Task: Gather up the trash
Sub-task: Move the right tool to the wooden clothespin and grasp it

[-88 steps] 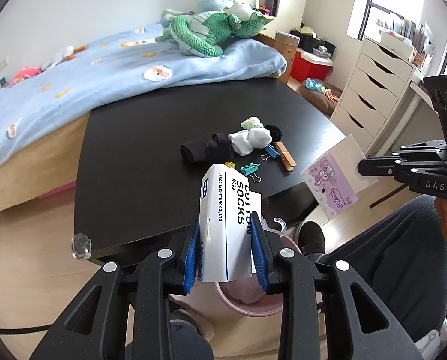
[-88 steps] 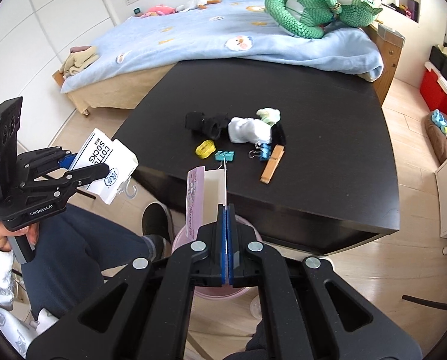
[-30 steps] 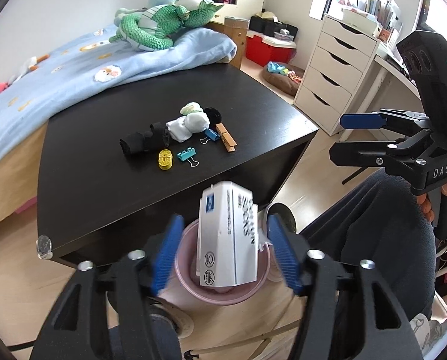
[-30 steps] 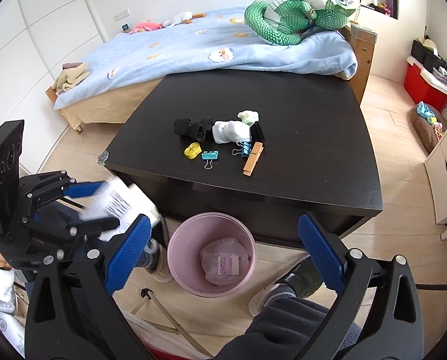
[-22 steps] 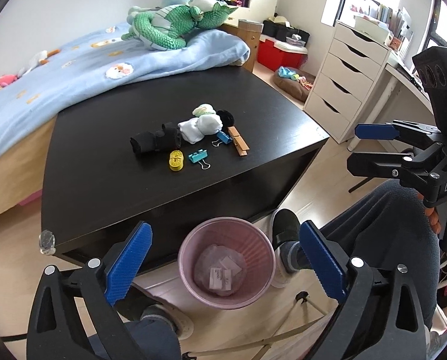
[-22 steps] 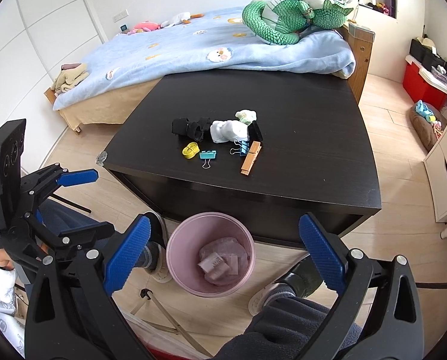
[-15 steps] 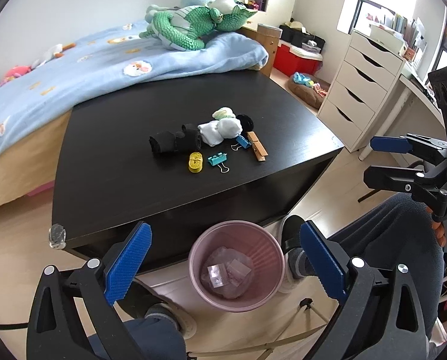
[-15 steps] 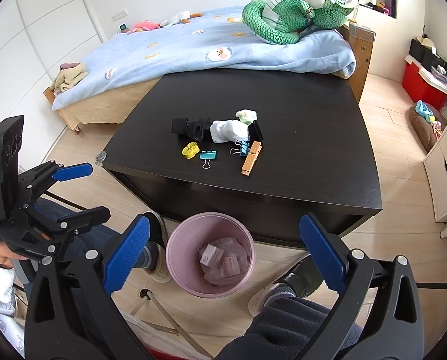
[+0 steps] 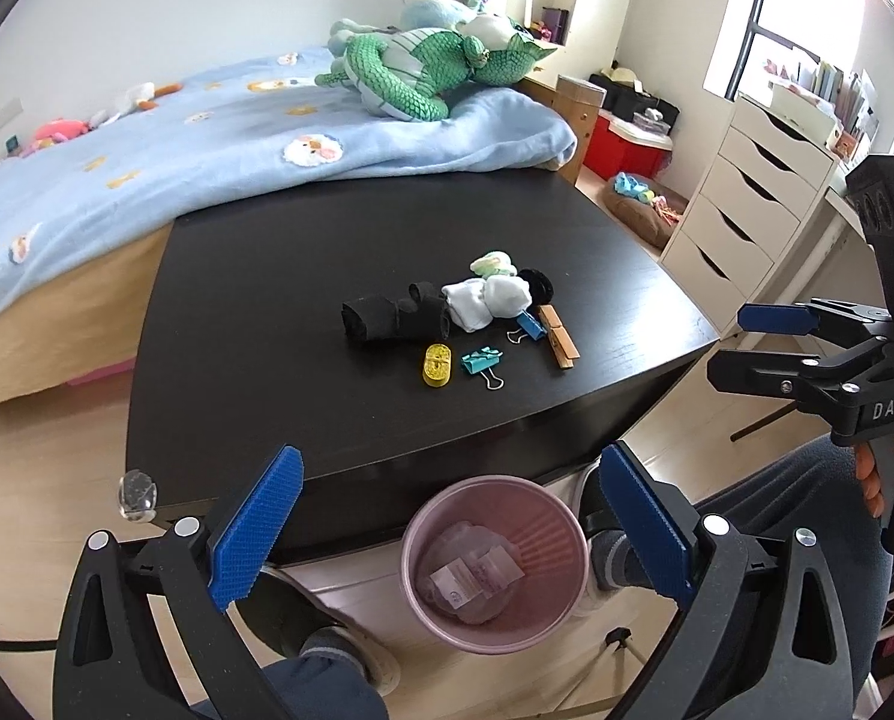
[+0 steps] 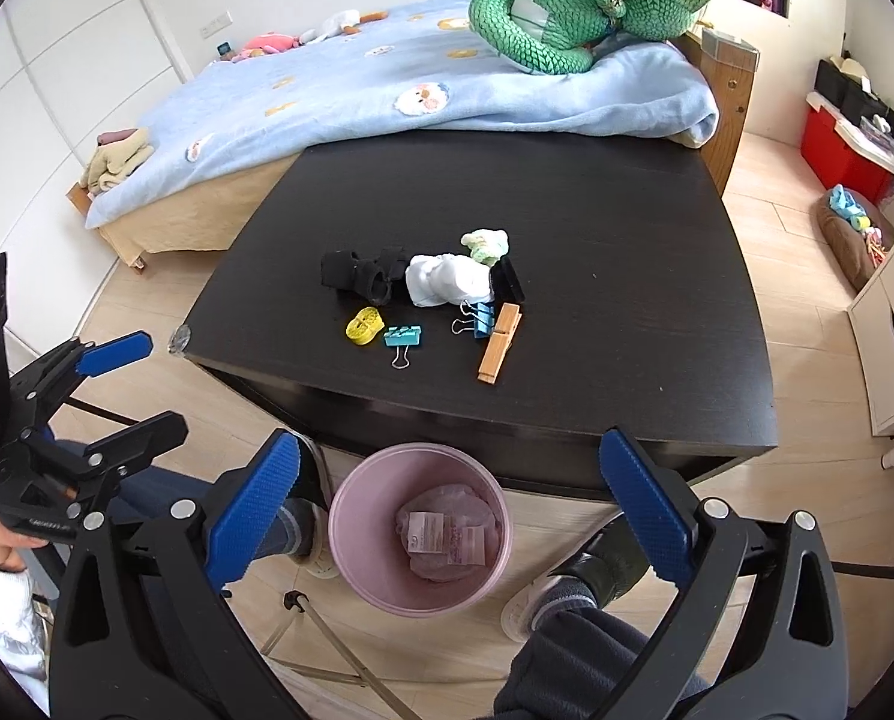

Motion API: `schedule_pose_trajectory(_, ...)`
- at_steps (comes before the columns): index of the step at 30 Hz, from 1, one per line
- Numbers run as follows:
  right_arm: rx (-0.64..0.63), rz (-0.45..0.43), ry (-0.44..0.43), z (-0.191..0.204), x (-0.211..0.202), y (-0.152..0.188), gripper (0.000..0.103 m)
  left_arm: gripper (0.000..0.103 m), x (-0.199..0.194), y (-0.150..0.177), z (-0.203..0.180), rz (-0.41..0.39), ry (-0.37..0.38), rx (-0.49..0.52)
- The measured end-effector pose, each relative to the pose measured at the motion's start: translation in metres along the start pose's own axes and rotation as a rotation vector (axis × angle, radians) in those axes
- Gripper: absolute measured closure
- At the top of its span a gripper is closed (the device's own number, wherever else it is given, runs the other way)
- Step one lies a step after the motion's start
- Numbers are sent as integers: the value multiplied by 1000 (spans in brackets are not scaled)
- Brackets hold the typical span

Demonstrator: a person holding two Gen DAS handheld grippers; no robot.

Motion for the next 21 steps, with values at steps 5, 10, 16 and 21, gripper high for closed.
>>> schedule_pose_trajectory(5,27,46,31,-13,23,-15,4,8,3,-8,7,-10,-13,-15)
schedule_pose_trajectory(10,57,96,51,-26,49,-28,4,8,7,-15,15,-16,-28,-31)
schedule_pose_trajectory(16,108,177,75,-46,85,-34,4,8,13,-18,24,-12,-38,-48)
schedule_pose_trajectory(21,174,238,81,-62,108,-32,22,8,15,-18,28,-7,-39,-59)
Point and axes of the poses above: each gripper's, at about its wrist camera, not at the fingertips, and x roughly the way its jaws point, z to its left, y to its underside, the point moved 8 cm from there along x, roughly the way its jaws point, and after that the axes turned 13 degrees about -y, right-handed, at the moved point
